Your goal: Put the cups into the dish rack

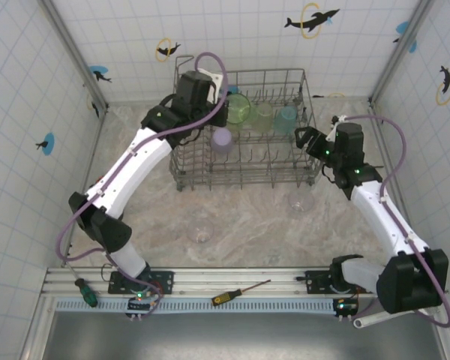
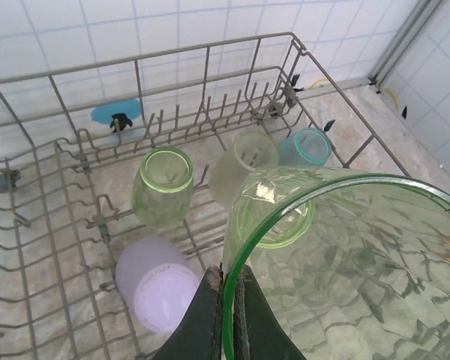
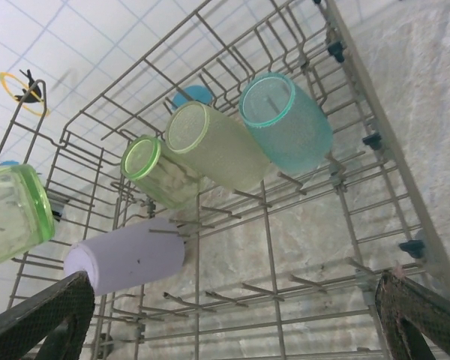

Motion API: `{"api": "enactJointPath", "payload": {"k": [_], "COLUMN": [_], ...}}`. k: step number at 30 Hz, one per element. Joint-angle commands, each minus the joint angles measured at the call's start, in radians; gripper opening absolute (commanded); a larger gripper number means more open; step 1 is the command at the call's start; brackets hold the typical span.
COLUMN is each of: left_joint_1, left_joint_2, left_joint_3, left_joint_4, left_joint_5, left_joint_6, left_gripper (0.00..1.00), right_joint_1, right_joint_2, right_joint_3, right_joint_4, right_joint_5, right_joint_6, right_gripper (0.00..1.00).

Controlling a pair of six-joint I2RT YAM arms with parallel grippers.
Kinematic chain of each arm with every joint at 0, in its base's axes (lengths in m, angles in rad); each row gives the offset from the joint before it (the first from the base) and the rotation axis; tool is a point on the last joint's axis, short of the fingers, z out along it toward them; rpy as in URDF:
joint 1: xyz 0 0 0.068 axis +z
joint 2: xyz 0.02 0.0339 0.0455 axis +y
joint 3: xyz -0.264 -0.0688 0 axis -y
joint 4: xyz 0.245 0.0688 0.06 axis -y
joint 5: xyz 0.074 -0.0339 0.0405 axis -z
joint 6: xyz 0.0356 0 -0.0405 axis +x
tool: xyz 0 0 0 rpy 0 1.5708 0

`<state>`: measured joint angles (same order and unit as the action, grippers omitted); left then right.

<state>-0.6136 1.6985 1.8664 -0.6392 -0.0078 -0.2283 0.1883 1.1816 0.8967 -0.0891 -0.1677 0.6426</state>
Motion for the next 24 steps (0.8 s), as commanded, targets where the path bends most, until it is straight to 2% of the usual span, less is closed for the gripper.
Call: {"api": "enactJointPath", "payload": {"k": [1, 7, 11, 15, 24], "left_joint_1": [0.097, 0.228, 0.281, 0.286, 0.297], "left_joint_2": [0.032, 0.053, 0.064, 0.061, 0.082], "left_joint_3": [-0.036, -0.190, -0.295, -0.324, -0.398], "left_joint_4": [0.139, 0.388, 0.595, 0.655, 0.875], "left_joint_5": [0.245, 0.498, 0.673, 0.697, 0.780], "left_joint_6": [-0.128, -0.303, -0.470, -0.509, -0.710], "left_gripper": [0.00, 0.00, 0.00, 0.00, 0.00], "right_joint_1": [-0.010, -0.015, -0.012, 0.002, 0.053], "right_joint_2": [0.045, 0.143, 0.203, 0.251, 0.384], "right_joint_3": [0.025, -0.020, -0.054, -0.050, -0.017], "right_joint_4": [0.126, 0.377, 0.554, 0.648, 0.865], "right_joint_5": [-0.119, -0.265, -0.323, -0.325, -0.345], "right_joint_6": [0.064, 0.202, 0.307, 0.353, 0.503], "right_gripper": [1.00, 1.00, 1.00, 1.00, 1.00]}}
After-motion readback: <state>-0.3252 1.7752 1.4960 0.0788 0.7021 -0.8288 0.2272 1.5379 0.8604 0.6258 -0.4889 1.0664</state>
